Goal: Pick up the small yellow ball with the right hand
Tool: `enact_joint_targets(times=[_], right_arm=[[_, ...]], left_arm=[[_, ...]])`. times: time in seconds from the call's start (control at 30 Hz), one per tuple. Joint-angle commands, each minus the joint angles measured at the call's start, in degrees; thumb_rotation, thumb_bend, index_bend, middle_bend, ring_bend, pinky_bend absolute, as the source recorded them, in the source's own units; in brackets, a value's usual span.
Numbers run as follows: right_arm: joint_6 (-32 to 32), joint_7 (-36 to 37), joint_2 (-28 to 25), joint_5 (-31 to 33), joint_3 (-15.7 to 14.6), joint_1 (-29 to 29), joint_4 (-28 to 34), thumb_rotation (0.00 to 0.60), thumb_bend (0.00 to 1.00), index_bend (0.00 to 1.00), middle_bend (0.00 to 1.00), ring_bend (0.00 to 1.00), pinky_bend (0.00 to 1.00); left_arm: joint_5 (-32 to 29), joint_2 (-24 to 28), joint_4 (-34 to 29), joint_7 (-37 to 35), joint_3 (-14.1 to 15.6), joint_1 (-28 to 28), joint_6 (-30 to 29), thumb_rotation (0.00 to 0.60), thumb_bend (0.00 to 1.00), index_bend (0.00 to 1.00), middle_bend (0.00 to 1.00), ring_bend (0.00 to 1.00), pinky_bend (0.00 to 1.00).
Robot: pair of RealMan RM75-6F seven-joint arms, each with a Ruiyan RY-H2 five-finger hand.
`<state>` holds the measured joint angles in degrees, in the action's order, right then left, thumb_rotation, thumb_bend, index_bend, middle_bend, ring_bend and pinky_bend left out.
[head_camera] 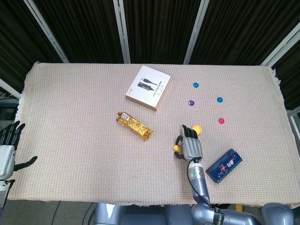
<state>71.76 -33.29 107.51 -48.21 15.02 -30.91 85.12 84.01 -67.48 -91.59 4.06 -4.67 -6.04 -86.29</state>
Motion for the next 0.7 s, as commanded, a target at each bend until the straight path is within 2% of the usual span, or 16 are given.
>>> enact_joint_targets(times=[0.03,0.37,0.7], right_arm=[[-0.2,0.11,-0.02,0.09,0.01,0.01,-0.09,0.6,0.22,0.49,0.0,0.0,0.0],[-1.24,0.89,-0.34,0.09,0.02,-0.1,-0.04,0.6,0.29,0.47,0.0,0.0,0.0],[-1.22,1.28,-0.75,-0.13,-0.01,0.03,0.21,0.6,0.3,0.48,0.0,0.0,0.0]], left_arm=[[-0.09,0.07,-0.07,-0.04,-0.01,-0.01,0.05,0.6,0.02,0.0,0.0,0.0,0.09],[0.11,0.15,-0.18,-0.11,0.11,-0.06,0.08,0.6,0.02,0.0,0.0,0.0,0.09],[0.05,0.2,-0.26,-0.09,0.12,-0.09,0.15,0.6,0.02,0.0,0.0,0.0,0.09]])
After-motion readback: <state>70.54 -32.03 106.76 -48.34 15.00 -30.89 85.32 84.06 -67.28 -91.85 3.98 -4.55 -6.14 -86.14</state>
